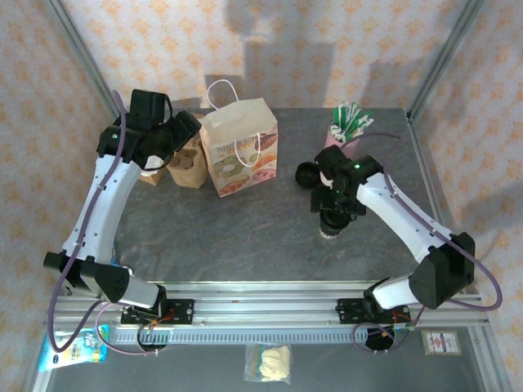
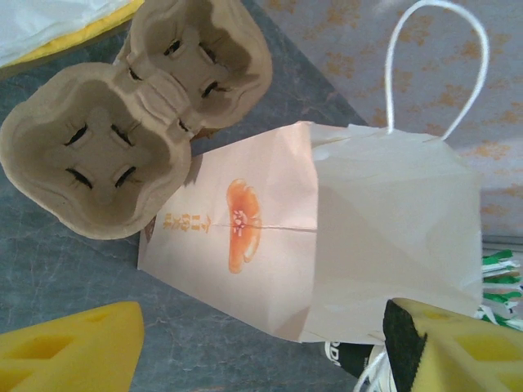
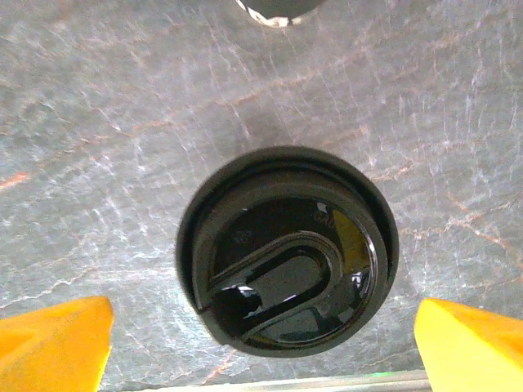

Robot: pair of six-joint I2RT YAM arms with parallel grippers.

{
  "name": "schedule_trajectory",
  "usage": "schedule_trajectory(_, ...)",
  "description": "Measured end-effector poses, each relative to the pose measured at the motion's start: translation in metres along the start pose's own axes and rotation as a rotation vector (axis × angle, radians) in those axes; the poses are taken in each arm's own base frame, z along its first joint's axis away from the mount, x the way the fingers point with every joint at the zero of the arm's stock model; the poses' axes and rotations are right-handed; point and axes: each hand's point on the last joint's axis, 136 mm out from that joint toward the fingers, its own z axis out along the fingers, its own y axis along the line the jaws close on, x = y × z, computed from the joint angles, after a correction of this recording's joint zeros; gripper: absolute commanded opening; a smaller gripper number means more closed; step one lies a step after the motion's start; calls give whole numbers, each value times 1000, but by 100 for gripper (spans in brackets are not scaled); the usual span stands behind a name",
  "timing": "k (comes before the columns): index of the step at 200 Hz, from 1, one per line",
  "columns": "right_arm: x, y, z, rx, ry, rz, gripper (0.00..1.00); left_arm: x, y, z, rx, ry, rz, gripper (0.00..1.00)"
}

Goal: Pack the takeout coffee

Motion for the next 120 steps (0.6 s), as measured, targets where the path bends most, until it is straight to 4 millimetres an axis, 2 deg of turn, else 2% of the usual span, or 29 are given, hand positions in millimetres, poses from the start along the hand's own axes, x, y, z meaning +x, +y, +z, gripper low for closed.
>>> schedule_trajectory(22, -17, 9, -25, -50, -59, 2, 95, -7, -11, -14, 16, -13, 28, 77)
schedule_trajectory(50, -54, 35, -84, -221, -234, -3, 93, -6, -30, -26, 14, -12, 97, 76)
schedule_trajectory(67, -66, 46, -121, -329, -338, -14, 92, 8, -36, -21, -19, 22, 146, 76)
schedule_trajectory(82, -72, 50, -146, -386, -406, -24, 91, 22, -30, -8, -77, 66, 176, 74)
schedule_trajectory(101, -73, 50, -157, -412, -445, -31, 91, 28, -19, 11, -152, 98, 182, 72)
schedule_trajectory(120, -71, 49, -156, -419, -457, -32, 91, 28, -14, 28, -205, 112, 188, 71)
